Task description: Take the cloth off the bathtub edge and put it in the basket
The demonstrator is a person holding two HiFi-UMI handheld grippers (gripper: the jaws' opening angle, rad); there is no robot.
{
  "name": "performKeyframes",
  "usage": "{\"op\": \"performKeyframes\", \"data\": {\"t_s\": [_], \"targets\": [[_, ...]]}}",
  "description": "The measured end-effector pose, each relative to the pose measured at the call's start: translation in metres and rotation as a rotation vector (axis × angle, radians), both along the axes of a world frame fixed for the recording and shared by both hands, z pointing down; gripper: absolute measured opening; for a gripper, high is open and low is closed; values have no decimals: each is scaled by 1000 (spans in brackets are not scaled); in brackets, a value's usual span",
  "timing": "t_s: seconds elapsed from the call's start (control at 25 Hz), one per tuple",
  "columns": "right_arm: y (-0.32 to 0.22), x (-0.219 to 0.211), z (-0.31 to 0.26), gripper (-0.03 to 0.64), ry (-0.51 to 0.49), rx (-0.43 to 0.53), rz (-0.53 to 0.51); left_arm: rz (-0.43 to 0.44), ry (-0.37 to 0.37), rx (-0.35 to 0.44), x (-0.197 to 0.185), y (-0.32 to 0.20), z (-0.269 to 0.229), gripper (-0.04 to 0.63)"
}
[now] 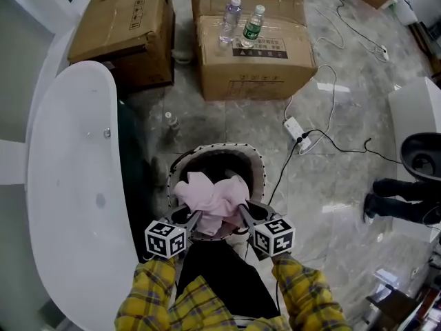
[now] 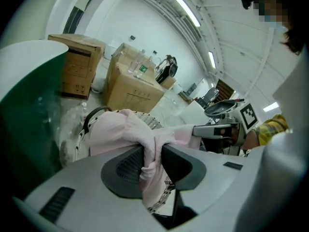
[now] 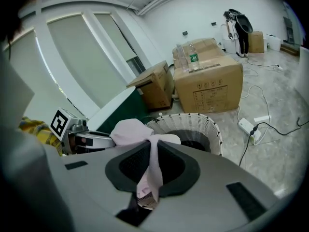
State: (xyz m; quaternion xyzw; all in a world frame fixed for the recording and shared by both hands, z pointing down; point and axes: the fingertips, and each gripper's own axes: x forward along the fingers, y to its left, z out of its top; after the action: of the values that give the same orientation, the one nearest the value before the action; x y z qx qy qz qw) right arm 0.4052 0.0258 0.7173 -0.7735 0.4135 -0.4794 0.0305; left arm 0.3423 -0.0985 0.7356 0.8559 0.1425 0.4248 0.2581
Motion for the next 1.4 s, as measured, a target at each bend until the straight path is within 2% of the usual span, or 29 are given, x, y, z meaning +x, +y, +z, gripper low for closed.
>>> {"op": "performKeyframes", "data": {"t_s": [0.12, 0.16, 0.2, 0.24, 0.36, 0.48, 0.68, 0.76, 1.04, 1.4], "targets": [[5, -5, 27, 57, -6, -103, -34, 18, -76, 95, -8, -10, 28, 121], [7, -7, 33, 79, -6, -127, -41, 25, -84, 119, -9, -12, 33, 123], [8, -8, 37, 132, -5, -141, -42, 30, -88, 127, -10, -13, 36, 135], [8, -9, 39, 158, -4, -146, -36, 33, -92, 120, -11, -12, 38, 143], [7, -11, 42, 156, -22, -138, -17, 20, -99, 72, -11, -9, 39, 143], [5, -13, 41, 112, -30, -131, -15, -4, -95, 39, -11, -9, 35, 139], [6, -13, 31, 69, -20, -113, -2, -43, -70, 21, -6, -14, 24, 69], [8, -13, 24, 58, -13, -111, 2, -53, -57, 27, -5, -15, 17, 60], [16, -16, -14, 38, 37, -63, 33, -110, 28, 24, -1, -11, -25, 44], [38, -24, -54, 28, 96, -30, 76, -110, 127, 34, -8, 7, -79, 41]]}}
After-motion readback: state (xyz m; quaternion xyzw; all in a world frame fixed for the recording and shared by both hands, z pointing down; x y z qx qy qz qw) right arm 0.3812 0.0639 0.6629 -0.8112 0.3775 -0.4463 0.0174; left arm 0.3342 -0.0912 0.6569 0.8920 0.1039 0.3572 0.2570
